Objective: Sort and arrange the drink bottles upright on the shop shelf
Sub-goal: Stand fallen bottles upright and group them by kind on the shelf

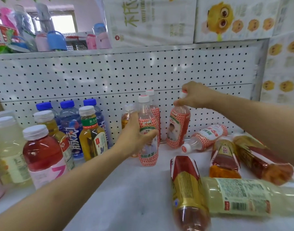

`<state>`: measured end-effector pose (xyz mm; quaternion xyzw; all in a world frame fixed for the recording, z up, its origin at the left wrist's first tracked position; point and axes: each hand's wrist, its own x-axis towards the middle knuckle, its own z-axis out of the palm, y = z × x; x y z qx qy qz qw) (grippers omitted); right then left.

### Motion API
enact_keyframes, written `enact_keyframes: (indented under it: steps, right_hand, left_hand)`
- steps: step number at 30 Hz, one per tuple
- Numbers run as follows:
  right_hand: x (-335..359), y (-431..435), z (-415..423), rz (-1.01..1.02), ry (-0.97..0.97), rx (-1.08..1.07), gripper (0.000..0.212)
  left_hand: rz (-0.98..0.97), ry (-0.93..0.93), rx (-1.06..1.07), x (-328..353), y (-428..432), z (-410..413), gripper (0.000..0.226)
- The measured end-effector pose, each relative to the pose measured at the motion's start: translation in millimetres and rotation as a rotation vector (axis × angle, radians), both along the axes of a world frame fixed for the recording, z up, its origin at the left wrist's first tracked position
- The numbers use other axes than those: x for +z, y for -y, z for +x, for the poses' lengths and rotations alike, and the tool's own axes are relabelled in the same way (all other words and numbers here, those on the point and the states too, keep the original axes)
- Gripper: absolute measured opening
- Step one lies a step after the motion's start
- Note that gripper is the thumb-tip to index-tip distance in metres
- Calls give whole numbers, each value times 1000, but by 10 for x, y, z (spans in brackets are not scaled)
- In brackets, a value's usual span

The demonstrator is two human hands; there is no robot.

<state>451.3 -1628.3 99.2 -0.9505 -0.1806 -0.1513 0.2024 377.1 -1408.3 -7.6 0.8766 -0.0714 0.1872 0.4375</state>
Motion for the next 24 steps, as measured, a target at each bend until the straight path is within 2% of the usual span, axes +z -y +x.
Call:
enact_keyframes:
  steps: [6,8,10,12,13,15,16,17,19,21,24]
  right_hand:
    - [-72,-235,213,127,-83,84,44]
    - [-77,-169,217,175,-173,102,57]
    - [-99,-11,173,157,-202,-4,74]
    - [-213,162,73,-53,-109,-174,70]
    - [-318,214,12,-203,-100,-175,63]
    - [-589,213,-126,-462,-219,-6,52]
    - [-740,191,-172,-580,-279,85,54]
    - [-877,158,-203,-707,-275,145,59]
    - [-1039,117,-185,-908,-77,185,55]
    - [-1048,134,-122,-933,131,206,40]
    - [-756,253,-33,-697,202,147,30]
  left_hand:
    - [-25,17,9,-31,10,25,65]
    - [-24,14,16,-27,21,32,67]
    - [-15,14,26,-30,26,51,68]
    - [-6,17,43,-49,38,56,68]
    - [-11,16,48,-57,46,58,68]
    - [-23,15,53,-52,68,64,68]
    - [-26,12,53,-44,76,61,67]
    - [-29,8,53,-31,82,57,66]
    - [-40,-1,51,-15,81,45,65]
    - [-47,-5,53,-15,77,35,64]
    - [-43,-3,69,-18,88,33,63]
